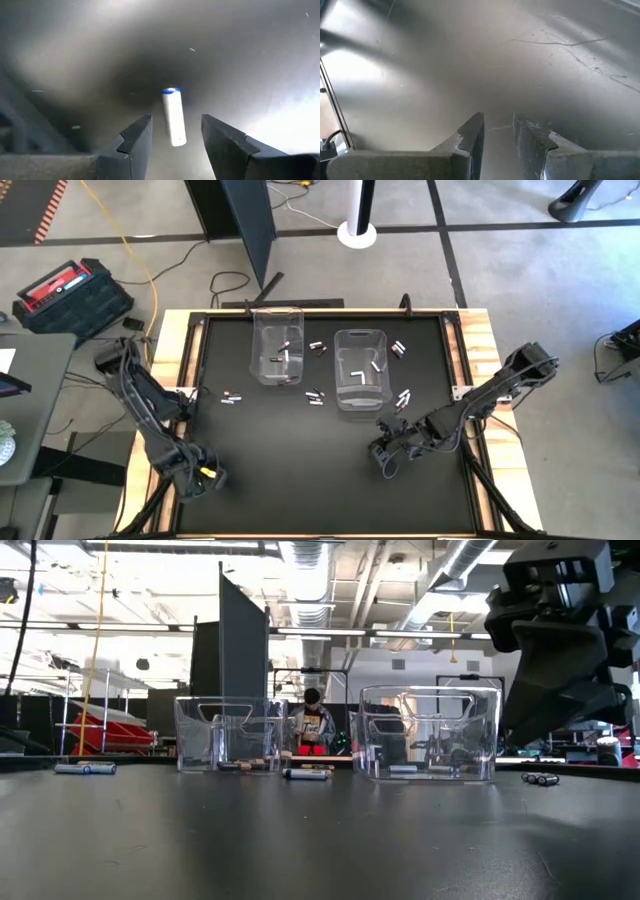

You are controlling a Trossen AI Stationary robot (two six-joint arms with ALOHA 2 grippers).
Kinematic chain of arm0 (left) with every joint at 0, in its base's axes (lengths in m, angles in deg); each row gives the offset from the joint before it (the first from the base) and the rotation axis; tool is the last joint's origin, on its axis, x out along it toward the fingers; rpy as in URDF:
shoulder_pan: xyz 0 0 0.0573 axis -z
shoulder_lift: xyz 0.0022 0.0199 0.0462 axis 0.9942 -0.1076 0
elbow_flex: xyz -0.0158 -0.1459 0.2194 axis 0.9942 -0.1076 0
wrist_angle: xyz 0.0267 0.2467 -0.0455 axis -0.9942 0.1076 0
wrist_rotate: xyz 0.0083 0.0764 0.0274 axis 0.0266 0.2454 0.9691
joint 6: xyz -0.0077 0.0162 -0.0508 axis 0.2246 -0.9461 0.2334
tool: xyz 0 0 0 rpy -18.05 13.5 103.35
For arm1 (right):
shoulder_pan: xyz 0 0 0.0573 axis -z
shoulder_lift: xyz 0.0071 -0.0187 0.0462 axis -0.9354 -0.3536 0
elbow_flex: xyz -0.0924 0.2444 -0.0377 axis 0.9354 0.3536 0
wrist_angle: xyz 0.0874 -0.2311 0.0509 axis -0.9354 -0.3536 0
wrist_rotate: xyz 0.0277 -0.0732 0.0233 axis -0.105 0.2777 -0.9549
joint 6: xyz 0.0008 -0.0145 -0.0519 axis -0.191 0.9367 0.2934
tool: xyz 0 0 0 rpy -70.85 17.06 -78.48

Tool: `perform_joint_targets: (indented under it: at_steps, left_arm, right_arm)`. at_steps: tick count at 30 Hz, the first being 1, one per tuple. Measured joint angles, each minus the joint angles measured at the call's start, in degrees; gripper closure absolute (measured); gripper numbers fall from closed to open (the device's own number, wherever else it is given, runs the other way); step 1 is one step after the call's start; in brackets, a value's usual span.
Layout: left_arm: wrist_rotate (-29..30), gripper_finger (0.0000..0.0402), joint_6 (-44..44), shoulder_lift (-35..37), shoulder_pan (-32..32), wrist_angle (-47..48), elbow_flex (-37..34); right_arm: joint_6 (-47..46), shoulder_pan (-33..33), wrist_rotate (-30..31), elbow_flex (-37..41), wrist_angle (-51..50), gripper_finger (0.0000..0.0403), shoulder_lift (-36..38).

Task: Sort batteries
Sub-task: Put the white battery into the right transparent bin

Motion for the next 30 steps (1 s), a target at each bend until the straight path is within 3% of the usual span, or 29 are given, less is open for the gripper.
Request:
perform_joint_targets:
  at_steps: [8,16,30]
  left_arm:
    - [-4.2,0.0237,1.9,-8.1,-0.1,-2.8,0.5]
    - [-4.9,0.0242,2.4,-8.8,-0.6,-1.4,1.4]
    - [-5.5,0.0319,2.7,-8.8,-0.6,-0.3,1.4]
  right_arm:
    - [0.0,0.0,0.0,0.0,0.1,0.0281,0.0]
    - [0.0,0.0,0.0,0.0,0.5,0.0281,0.0]
    - [0.0,0.0,0.0,0.0,0.5,0.0281,0.0]
